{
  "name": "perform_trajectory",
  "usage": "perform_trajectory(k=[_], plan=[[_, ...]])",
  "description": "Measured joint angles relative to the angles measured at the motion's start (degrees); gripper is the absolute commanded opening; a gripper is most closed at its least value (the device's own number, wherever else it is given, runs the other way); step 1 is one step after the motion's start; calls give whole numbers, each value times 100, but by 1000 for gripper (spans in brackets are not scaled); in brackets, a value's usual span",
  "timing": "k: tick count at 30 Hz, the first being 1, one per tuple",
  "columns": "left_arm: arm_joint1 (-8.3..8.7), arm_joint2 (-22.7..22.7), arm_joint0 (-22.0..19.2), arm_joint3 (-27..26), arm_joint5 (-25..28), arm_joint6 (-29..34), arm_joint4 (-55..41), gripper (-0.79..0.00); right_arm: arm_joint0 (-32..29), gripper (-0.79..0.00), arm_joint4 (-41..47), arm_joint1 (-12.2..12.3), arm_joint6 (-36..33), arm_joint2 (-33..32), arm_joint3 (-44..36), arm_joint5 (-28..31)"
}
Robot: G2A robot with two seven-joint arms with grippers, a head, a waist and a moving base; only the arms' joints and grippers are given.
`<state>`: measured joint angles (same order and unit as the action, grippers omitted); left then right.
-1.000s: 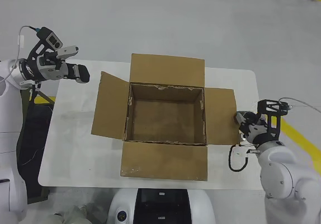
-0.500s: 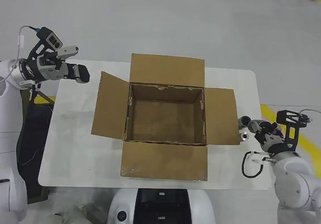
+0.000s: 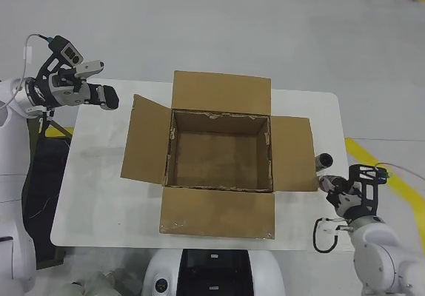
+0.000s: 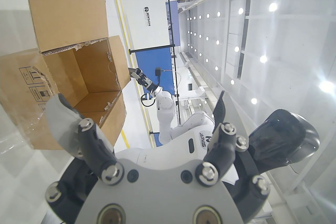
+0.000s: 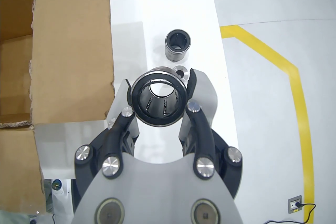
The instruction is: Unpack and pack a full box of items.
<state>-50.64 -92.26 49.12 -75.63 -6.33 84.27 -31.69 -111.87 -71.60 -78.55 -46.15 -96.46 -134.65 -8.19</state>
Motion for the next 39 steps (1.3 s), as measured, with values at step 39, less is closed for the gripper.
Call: perform_trajectory(k=[39], plan=[[0,0,0,0,0,0,0,0,417,-785,315,5,57,93,1593,-439]])
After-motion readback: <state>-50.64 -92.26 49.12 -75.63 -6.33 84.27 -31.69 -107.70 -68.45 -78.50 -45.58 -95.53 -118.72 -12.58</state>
